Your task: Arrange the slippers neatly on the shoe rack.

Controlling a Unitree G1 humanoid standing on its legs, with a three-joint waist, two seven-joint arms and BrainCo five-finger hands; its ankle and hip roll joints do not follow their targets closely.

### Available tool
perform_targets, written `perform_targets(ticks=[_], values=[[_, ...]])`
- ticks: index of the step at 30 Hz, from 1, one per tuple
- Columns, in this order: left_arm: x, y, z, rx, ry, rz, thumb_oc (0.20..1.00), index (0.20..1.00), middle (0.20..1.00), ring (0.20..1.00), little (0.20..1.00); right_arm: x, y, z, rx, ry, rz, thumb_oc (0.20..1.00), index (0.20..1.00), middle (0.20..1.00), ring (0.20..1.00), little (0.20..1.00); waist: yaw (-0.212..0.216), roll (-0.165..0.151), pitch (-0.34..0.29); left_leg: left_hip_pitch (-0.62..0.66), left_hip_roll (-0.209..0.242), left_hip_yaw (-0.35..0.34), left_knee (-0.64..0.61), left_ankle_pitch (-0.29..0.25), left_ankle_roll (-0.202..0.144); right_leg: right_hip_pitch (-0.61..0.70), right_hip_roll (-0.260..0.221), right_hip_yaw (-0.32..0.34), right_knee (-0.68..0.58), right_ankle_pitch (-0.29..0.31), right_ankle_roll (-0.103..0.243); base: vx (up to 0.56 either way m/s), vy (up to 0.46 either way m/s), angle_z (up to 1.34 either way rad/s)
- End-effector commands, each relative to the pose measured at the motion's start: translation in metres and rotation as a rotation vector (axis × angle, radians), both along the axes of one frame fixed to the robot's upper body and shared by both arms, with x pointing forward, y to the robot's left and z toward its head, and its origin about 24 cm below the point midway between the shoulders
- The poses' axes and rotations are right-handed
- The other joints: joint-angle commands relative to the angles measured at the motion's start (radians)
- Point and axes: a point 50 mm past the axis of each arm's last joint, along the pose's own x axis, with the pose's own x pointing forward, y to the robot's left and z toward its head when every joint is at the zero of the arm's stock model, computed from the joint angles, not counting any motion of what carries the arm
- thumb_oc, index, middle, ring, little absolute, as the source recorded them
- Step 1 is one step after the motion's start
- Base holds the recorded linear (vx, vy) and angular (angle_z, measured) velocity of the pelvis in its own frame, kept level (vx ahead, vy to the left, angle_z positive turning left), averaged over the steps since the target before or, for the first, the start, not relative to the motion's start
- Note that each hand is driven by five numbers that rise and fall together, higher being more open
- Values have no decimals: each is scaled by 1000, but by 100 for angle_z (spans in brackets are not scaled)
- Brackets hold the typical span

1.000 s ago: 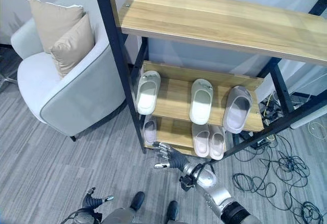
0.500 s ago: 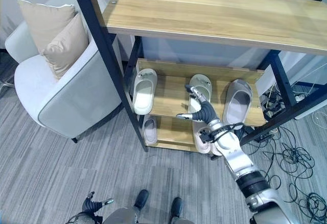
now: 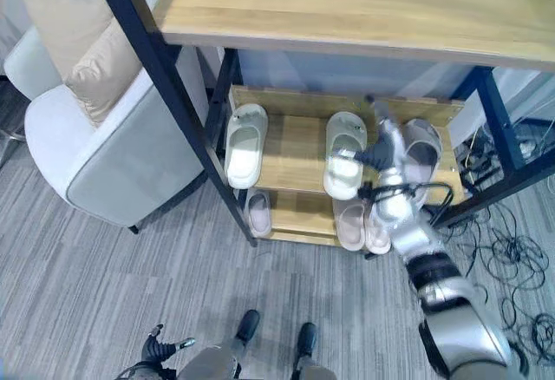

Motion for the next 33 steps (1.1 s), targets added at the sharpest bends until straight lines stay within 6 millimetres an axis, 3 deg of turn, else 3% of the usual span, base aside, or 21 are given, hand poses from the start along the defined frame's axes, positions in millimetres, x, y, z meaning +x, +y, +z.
perform_targets(ticks=[1, 5, 15, 23, 29, 30, 32, 33], values=[[1, -24, -5, -47, 10, -31, 1000, 1000, 1000, 1000, 1000, -5, 6, 23, -12, -110, 54, 1000, 1000, 1000, 1000, 1000, 8, -20, -17, 2, 7, -85, -3, -52, -10, 64, -37, -22, 10, -67, 73, 0, 0, -4], [-2, -20, -4, -59, 5, -16, 1000, 1000, 1000, 1000, 1000, 0, -17, 26, 82, -94, -56, 1000, 1000, 1000, 1000, 1000, 0, -28, 4, -15, 16, -74, -3, -52, -15, 43, -32, -16, 10, -65, 75, 25, -36, -3], [16, -15, 4, -51, -80, -22, 1000, 1000, 1000, 1000, 1000, 12, -23, 23, 107, -1, -66, 1000, 1000, 1000, 1000, 1000, -1, -31, 30, -55, 10, -74, -3, -40, -22, 8, -32, -22, 10, -58, 79, 2, -6, -1], [21, -12, 7, -41, -108, -27, 1000, 1000, 1000, 1000, 1000, 20, -28, 32, 45, 30, -71, 1000, 1000, 1000, 1000, 1000, 9, -34, 39, -86, 3, -74, -3, -33, -27, -19, -37, -34, 10, -53, 85, 1, 1, 1], [30, -8, 11, -29, -142, -45, 1000, 1000, 1000, 1000, 1000, 24, -36, 46, 11, 6, -149, 1000, 1000, 1000, 1000, 1000, 11, -37, 46, -115, -9, -75, -3, -26, -32, -36, -42, -55, 10, -53, 91, 15, 22, 9], [32, -5, 12, -31, -155, -29, 1000, 1000, 1000, 1000, 1000, 26, -33, 51, -4, -1, -146, 1000, 1000, 1000, 1000, 1000, 10, -44, 47, -123, -8, -71, -3, -26, -34, -44, -43, -56, 10, -50, 93, 27, 43, 16], [60, -7, 22, -49, -222, 10, 1000, 1000, 1000, 1000, 1000, 36, -14, 76, -52, -32, -98, 1000, 1000, 1000, 1000, 1000, -6, -58, 47, -134, -6, -61, -3, -28, -38, -55, -41, -52, 10, -49, 96, 20, 38, -1], [59, -8, 21, -55, -221, 12, 1000, 1000, 1000, 1000, 1000, 36, -15, 77, -49, -30, -103, 1000, 1000, 1000, 1000, 1000, -5, -57, 47, -136, -6, -61, -3, -28, -38, -57, -41, -53, 10, -49, 95, 27, 9, -8]])
